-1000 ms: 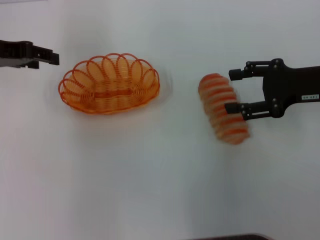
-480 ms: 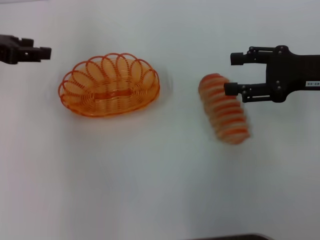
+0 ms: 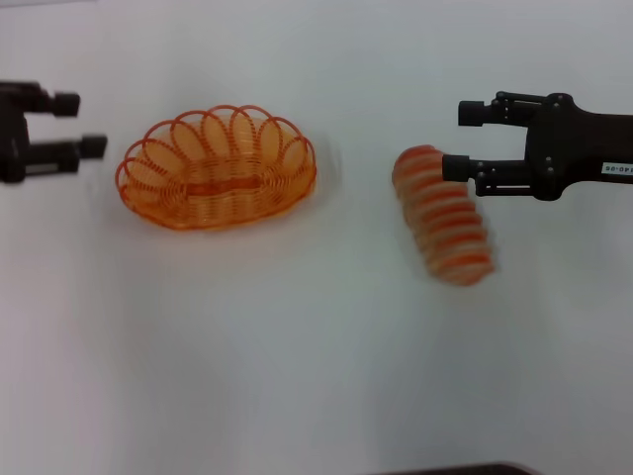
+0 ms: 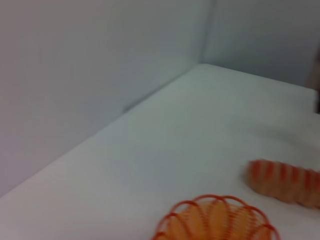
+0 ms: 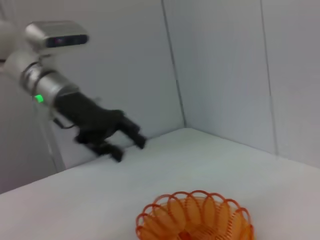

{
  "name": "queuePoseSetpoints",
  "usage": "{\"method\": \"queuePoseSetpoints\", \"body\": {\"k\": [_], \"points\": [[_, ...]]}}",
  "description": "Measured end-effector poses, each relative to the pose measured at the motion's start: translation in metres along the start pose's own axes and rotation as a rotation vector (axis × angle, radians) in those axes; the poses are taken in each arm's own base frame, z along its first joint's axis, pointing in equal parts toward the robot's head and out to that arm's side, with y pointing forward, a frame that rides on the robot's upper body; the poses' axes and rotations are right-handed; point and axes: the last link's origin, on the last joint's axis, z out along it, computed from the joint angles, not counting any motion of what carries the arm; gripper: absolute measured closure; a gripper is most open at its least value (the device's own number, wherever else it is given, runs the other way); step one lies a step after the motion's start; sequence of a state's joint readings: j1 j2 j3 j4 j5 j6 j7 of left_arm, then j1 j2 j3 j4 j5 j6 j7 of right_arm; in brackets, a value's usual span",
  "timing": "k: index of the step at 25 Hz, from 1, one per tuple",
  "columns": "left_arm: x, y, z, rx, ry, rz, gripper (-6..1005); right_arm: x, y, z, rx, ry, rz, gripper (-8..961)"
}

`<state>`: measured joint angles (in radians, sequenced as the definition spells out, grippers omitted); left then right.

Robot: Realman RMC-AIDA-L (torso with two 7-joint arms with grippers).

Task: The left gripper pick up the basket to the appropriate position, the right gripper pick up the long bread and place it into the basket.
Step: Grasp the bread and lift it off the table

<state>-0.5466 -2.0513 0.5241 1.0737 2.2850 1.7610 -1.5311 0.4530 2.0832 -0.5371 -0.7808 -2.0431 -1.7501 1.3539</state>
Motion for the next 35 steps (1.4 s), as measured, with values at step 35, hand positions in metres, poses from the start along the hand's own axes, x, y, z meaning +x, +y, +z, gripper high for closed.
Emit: {"method": "queuePoseSetpoints", "body": {"k": [35], "points": [[-0.052,0.039,0.007,-0.074,0.028,-0.02,407,0.009,-0.016,-0.013,0.112,0.051,0.035,134]]}}
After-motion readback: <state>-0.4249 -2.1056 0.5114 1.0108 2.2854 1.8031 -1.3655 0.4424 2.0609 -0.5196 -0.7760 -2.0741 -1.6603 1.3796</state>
